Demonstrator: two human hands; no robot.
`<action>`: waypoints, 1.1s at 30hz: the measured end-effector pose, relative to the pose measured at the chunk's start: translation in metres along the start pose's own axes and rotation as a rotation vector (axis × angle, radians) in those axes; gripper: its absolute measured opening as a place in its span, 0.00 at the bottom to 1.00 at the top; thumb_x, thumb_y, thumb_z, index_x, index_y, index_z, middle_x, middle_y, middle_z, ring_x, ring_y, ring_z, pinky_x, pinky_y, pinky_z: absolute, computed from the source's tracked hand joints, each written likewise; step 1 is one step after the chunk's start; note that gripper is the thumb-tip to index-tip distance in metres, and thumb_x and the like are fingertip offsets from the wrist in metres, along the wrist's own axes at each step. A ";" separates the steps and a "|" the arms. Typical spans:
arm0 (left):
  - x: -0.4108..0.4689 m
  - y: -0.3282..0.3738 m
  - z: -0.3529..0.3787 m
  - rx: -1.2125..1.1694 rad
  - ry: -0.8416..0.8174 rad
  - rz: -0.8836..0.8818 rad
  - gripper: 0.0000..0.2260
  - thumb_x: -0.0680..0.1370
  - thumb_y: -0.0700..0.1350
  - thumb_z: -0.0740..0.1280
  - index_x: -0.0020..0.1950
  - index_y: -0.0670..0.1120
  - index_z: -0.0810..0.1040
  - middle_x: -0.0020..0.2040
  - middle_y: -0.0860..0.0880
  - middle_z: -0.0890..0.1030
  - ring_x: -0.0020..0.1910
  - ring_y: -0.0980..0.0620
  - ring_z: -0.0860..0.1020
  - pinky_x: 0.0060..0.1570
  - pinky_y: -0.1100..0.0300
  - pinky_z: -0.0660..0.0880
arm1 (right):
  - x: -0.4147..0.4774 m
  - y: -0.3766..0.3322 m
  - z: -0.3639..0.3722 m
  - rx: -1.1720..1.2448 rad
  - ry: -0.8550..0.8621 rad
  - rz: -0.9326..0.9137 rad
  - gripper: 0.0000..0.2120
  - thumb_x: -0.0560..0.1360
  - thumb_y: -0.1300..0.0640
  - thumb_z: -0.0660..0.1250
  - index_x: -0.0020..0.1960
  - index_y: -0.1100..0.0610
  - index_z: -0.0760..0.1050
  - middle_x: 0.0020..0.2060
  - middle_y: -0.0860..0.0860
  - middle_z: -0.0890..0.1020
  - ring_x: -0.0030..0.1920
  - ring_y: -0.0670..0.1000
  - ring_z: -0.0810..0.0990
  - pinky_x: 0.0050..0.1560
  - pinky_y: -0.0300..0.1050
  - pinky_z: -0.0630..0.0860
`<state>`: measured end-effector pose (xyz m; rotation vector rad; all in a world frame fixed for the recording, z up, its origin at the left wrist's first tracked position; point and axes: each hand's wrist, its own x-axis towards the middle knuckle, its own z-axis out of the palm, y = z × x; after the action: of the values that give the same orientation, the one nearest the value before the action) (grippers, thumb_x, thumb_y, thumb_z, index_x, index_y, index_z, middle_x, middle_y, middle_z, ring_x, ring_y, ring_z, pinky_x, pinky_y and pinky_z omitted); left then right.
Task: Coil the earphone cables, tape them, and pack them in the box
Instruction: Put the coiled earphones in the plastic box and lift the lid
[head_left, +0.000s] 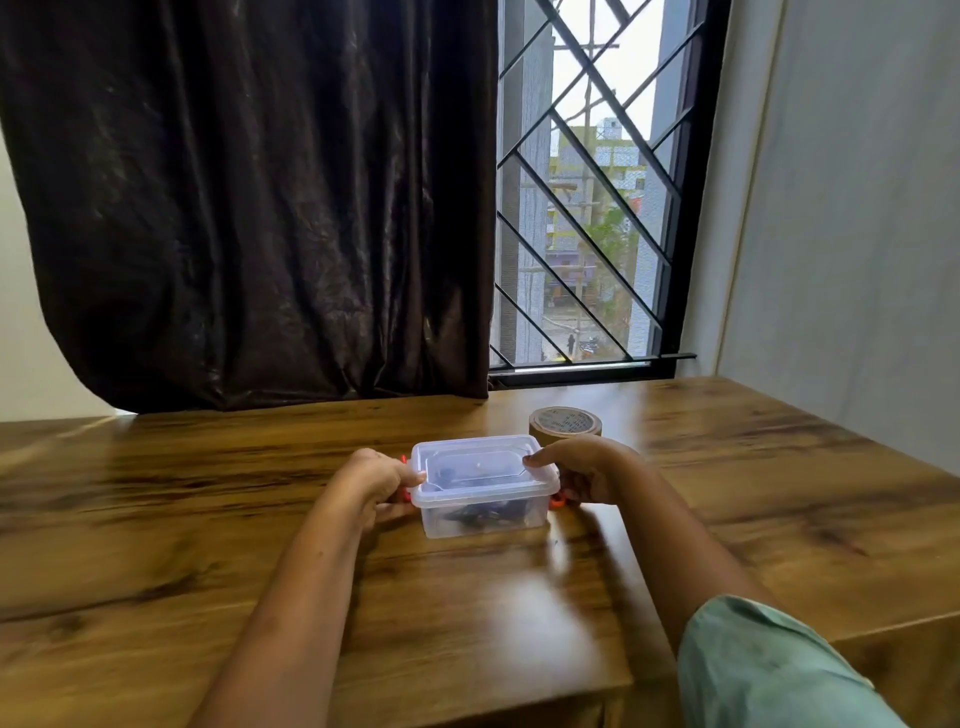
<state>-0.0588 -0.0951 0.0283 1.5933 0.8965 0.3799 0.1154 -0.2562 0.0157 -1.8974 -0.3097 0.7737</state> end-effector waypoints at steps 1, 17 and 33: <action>0.000 0.000 0.001 0.015 0.001 0.006 0.11 0.73 0.35 0.70 0.54 0.36 0.76 0.50 0.38 0.80 0.47 0.44 0.81 0.41 0.54 0.81 | -0.001 -0.002 0.000 -0.021 -0.013 0.018 0.23 0.73 0.56 0.72 0.64 0.63 0.71 0.40 0.56 0.74 0.32 0.48 0.70 0.30 0.37 0.67; 0.012 -0.002 0.012 0.316 0.175 0.167 0.02 0.74 0.35 0.67 0.45 0.40 0.76 0.43 0.42 0.79 0.42 0.46 0.80 0.45 0.49 0.81 | -0.003 -0.020 -0.010 -0.311 -0.034 0.175 0.19 0.69 0.46 0.74 0.44 0.57 0.68 0.33 0.51 0.69 0.31 0.48 0.67 0.33 0.37 0.67; 0.017 -0.019 0.019 0.460 0.287 0.284 0.05 0.76 0.42 0.66 0.43 0.42 0.78 0.40 0.43 0.81 0.40 0.45 0.81 0.44 0.51 0.81 | -0.020 -0.043 0.016 -0.883 0.230 -0.045 0.16 0.75 0.47 0.68 0.40 0.59 0.70 0.35 0.53 0.76 0.35 0.52 0.74 0.38 0.41 0.71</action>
<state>-0.0412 -0.0954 0.0020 2.1389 1.0263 0.6487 0.0955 -0.2364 0.0571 -2.7610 -0.6145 0.3892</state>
